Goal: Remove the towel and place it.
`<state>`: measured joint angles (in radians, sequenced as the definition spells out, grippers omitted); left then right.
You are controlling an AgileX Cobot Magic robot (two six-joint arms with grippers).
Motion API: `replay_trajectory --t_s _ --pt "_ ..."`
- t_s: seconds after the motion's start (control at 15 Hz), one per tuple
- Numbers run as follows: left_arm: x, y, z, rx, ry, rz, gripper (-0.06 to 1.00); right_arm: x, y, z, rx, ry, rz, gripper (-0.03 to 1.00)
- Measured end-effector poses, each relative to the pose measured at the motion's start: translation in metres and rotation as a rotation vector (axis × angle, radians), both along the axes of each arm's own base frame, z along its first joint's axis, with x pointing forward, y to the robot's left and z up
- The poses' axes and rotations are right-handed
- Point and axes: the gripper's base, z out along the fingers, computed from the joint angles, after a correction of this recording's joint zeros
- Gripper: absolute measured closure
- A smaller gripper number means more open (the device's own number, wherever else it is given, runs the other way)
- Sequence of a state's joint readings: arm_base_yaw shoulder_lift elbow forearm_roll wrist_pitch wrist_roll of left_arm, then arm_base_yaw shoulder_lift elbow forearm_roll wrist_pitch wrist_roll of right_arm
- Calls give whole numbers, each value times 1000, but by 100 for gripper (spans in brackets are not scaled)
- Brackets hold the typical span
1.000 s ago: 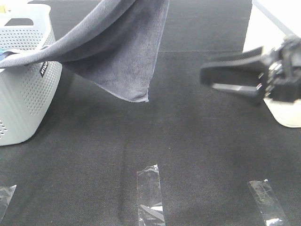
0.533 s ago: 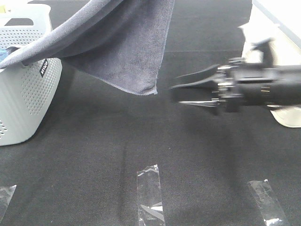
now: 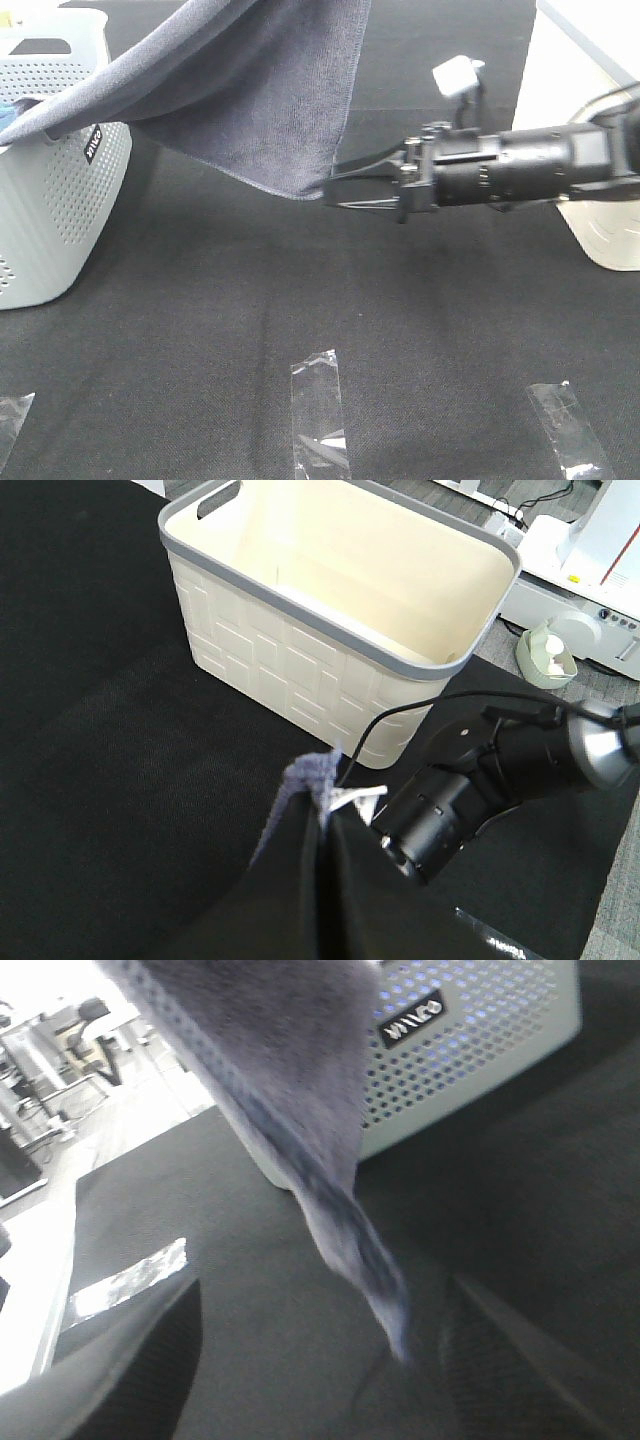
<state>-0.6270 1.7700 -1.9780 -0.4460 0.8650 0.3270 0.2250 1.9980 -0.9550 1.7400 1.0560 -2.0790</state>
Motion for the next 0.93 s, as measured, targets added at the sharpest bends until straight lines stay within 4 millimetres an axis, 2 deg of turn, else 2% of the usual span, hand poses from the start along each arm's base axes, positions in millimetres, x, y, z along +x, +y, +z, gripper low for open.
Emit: replay_trajectory --t_s 0.2,0.33,0.4,0.87,0.93 --pt "0 0 0 0 0 0 94 -1 21 1 8 -2 55 31" --pt "0 0 0 -1 -1 0 94 -2 25 3 29 28 65 33" --pt "0 0 0 -1 -4 2 94 -2 25 4 34 45 63 37" --pt "6 1 5 -28 -73 41 94 -7 26 10 109 79 113 87" --pt "6 1 5 -28 -73 41 94 -7 26 10 109 79 113 87"
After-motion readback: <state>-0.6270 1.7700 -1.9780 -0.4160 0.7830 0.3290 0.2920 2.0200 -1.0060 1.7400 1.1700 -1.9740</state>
